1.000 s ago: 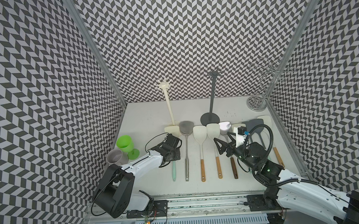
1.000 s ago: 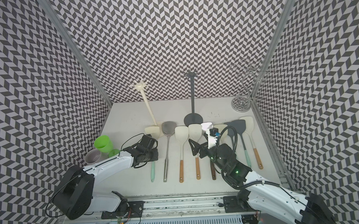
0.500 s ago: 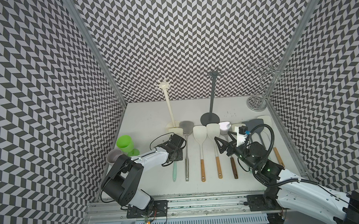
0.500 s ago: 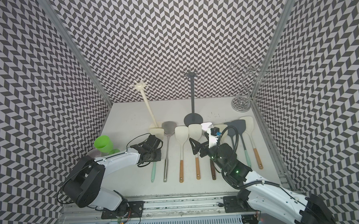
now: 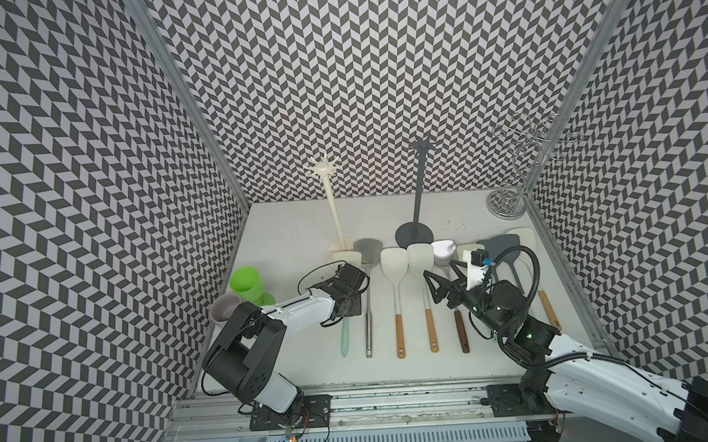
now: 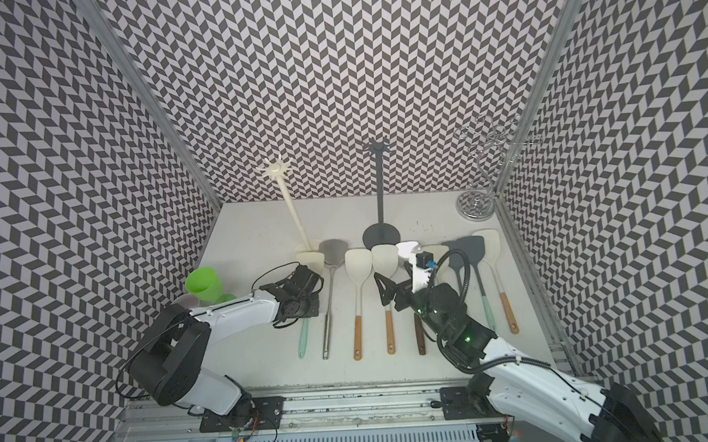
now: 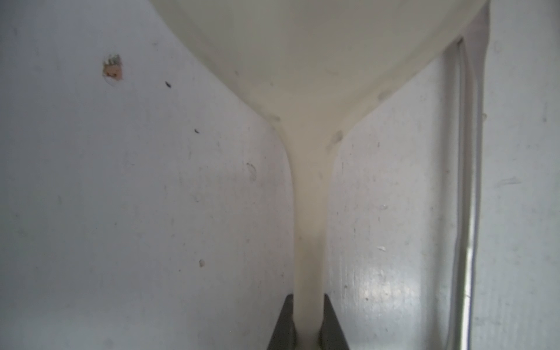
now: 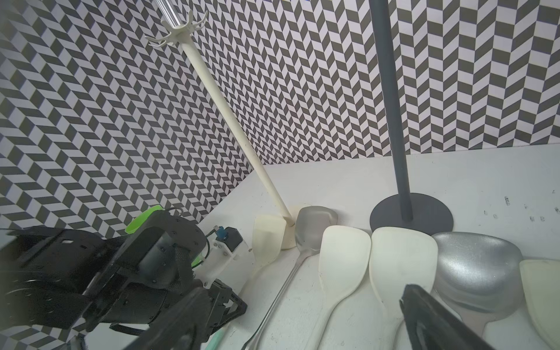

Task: Take the spatula off the kitchen utensil rack
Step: Place the spatula at the center of the board.

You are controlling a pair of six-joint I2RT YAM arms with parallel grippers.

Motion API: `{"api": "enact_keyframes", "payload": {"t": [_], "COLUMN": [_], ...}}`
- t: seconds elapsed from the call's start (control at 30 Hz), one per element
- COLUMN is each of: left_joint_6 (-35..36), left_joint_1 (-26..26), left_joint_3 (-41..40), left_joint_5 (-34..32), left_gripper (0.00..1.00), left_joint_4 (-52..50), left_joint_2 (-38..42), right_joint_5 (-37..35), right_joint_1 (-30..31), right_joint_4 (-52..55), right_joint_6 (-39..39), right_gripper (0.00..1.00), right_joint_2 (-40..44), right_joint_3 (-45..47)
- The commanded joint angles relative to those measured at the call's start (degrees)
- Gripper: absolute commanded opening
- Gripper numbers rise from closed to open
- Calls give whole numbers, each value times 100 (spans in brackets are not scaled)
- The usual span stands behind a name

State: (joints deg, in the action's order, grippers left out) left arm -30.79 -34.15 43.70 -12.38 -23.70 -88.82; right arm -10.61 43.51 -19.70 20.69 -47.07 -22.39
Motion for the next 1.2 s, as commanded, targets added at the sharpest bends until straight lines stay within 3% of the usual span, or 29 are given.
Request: {"api": "enact_keyframes", "payload": {"t": [0.0,0.23,0.6,1.17], "left_joint_6": [-99,-118,-165,-208], "left_joint_1": [6,4,5,-190], "left_joint_3": [-122,-138,-158,112], "left_joint_5": [-114,-111,-194,123], "left_gripper": [10,21,28,60], "left_joint_4": [-5,-40,-130,-108], "left_joint_2": [-224,-154,148,2282], "right_joint_5": [13,33,51,743], "right_joint_1": [-44,-56,-69,-62], "right_joint_4": [-302,-306,-315,35], "right_joint_6": [50,58,67,-312], "right_gripper": [100,100,100,100], "right_joint_2": [12,14,27,709], "right_joint_3": [33,42,53,-165]}}
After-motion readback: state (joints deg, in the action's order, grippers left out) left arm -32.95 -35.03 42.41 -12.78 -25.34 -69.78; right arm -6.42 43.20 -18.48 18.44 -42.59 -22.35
